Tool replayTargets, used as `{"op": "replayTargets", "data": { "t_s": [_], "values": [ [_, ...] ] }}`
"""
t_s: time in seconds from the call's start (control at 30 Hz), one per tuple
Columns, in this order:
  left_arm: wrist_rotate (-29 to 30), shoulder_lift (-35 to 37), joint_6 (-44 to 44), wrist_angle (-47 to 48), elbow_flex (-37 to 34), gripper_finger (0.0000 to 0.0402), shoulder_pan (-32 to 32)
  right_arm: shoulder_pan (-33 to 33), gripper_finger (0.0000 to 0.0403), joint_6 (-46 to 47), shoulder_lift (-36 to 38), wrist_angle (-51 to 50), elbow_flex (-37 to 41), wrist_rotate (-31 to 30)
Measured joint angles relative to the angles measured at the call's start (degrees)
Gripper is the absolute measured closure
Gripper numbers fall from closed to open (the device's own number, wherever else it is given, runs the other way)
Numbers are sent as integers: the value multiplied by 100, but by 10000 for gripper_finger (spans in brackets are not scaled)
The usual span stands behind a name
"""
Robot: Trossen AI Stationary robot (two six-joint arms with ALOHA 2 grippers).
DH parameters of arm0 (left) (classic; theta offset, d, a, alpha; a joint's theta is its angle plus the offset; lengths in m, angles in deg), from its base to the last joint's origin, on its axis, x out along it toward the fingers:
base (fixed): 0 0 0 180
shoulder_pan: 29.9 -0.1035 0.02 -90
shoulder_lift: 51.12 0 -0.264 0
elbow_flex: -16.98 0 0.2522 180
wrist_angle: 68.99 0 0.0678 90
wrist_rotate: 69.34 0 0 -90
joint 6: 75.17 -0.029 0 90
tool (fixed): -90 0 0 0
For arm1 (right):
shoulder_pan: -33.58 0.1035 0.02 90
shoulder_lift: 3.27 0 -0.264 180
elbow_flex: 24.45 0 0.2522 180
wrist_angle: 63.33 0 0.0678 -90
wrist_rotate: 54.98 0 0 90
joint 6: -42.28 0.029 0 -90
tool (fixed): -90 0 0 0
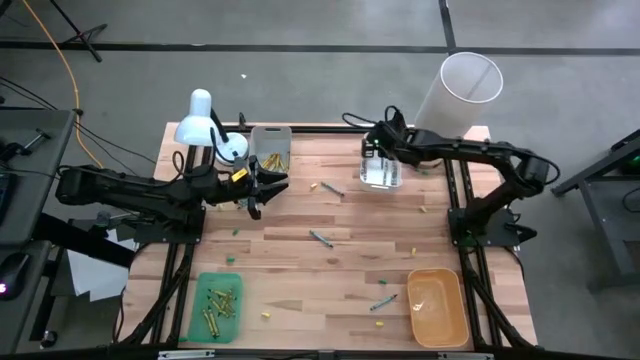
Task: Sort crayons
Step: Put the gray crayon into the white bin, then put the blue crayon into the yellow bin
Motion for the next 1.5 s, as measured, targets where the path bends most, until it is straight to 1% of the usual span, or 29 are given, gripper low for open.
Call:
{"op": "replayTargets", "data": {
  "t_s": [0.13,0.23,0.37,0.5,0.67,0.87,1.07,1.17,1.27,1.4,1.5],
  "values": [
    [0,0,24,0,0,261,0,-79,403,20,-434,142,28,356],
    [2,0,26,-2,0,261,0,-52,403,240,-801,267,30,525],
    [2,0,33,-4,0,261,0,-48,403,641,-1144,298,32,608],
    [4,0,34,-4,0,261,0,-48,402,1004,-1321,316,32,557],
    [4,0,37,-4,0,261,0,-62,399,1053,-1527,349,32,655],
    [4,0,37,-8,0,261,0,-64,370,1063,-1577,362,28,715],
    [5,0,36,-8,0,261,0,-64,322,1022,-1575,344,28,852],
    [6,0,35,-8,0,261,0,-64,294,828,-1486,257,28,894],
    [7,0,35,-8,0,261,0,-62,271,412,-1189,102,28,706],
    [7,1,35,-8,0,261,0,15,259,-558,-453,45,21,336],
    [5,0,33,-6,0,261,0,261,257,-1191,195,235,21,291]
  ]
}}
